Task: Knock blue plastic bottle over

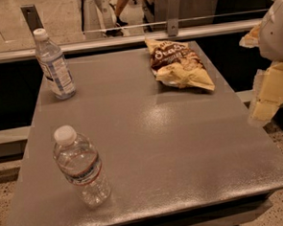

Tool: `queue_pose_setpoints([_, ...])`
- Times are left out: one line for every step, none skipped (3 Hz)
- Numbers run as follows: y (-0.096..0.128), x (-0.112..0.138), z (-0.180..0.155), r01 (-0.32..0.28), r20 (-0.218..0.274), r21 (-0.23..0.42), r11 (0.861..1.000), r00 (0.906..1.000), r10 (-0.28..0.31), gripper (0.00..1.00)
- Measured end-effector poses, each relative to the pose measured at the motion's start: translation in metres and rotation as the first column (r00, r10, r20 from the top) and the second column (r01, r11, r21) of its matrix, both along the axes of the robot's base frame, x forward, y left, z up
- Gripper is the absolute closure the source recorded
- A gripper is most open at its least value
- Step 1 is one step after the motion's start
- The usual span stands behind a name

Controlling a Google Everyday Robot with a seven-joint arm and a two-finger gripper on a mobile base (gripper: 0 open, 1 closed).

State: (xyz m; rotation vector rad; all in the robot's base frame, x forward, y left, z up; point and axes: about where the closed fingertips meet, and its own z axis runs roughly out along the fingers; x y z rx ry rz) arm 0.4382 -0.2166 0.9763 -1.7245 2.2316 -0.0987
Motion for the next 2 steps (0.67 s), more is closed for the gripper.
queue_pose_setpoints([0.000, 0.000, 0.000, 0.000, 0.000, 0.000, 1.000, 1.0000, 0.000, 0.00])
queue_pose_setpoints([0.018, 0.017, -0.005, -0.026, 0.021, 0.063, 0.998, 0.9995, 0.025, 0.00])
